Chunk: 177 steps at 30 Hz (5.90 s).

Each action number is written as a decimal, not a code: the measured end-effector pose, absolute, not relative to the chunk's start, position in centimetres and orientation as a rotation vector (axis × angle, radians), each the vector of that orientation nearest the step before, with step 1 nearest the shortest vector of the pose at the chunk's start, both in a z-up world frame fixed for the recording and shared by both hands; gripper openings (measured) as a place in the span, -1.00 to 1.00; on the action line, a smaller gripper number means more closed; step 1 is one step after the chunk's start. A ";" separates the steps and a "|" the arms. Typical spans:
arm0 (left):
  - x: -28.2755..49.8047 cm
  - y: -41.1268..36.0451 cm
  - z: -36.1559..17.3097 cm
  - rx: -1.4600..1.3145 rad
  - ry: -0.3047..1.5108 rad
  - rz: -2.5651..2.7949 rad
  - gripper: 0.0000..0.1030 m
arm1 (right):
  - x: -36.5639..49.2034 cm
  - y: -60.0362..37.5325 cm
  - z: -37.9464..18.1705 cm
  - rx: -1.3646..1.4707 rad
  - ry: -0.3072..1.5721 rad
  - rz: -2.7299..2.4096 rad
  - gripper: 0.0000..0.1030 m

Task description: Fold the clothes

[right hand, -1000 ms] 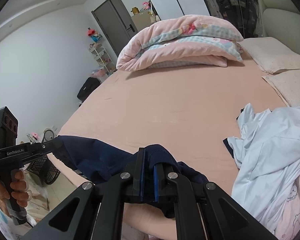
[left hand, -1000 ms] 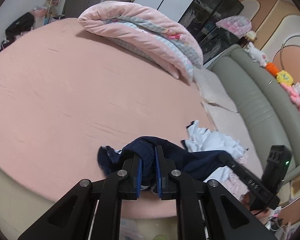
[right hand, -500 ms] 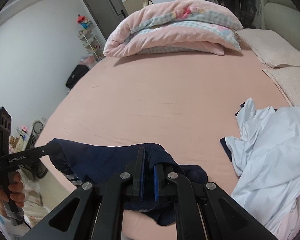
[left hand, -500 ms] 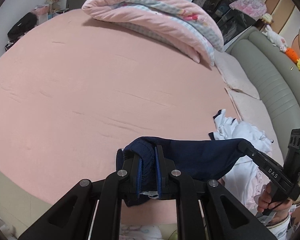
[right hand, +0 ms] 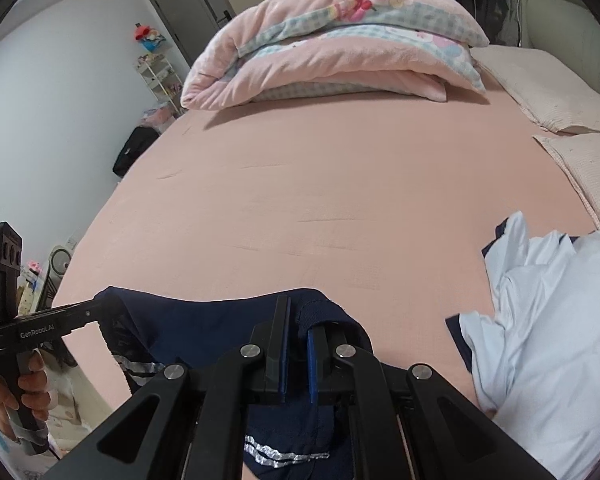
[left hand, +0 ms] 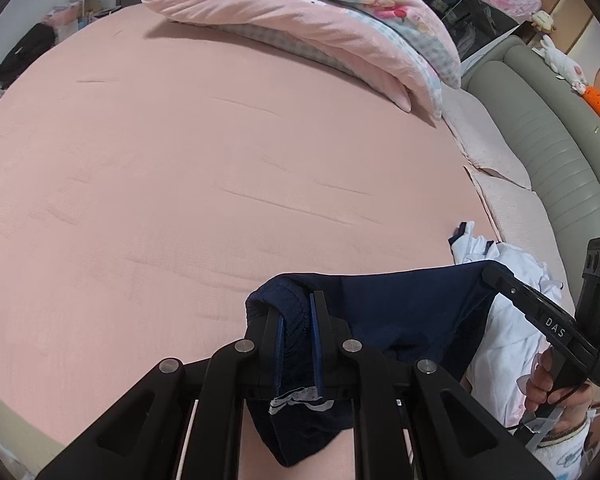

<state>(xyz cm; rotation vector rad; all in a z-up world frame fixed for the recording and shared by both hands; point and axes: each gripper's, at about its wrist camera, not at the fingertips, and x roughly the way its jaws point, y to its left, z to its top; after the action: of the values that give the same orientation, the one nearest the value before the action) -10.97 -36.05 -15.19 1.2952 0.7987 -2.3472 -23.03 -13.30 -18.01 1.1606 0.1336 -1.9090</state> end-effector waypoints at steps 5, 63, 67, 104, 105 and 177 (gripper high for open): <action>-12.5 -37.9 -16.6 1.333 0.804 -2.357 -0.81 | -24.4 -15.2 -19.3 1.184 0.162 -1.902 -0.90; -26.2 -49.3 -23.4 1.367 0.669 -2.366 -0.81 | -38.2 -27.9 -27.8 1.341 0.315 -1.978 -0.90; -26.9 -50.1 -24.0 1.361 0.707 -2.348 -0.81 | -39.1 -28.4 -28.5 1.357 0.308 -1.988 -0.90; -19.2 -45.3 -20.3 1.335 0.688 -2.337 0.57 | -31.5 -22.3 -23.3 1.337 0.437 -1.915 0.75; -18.8 -44.9 -20.4 1.337 0.673 -2.337 0.57 | -31.3 -22.0 -23.3 1.335 0.428 -1.911 0.75; -10.5 -33.8 -27.6 1.377 0.539 -2.485 -0.69 | -18.8 -11.5 -31.3 1.189 0.239 -1.861 0.11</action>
<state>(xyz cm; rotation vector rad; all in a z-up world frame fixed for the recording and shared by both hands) -10.53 -33.85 -27.61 1.3774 0.5385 -2.4853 -18.81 -11.53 -31.32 1.1893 0.2387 -1.8610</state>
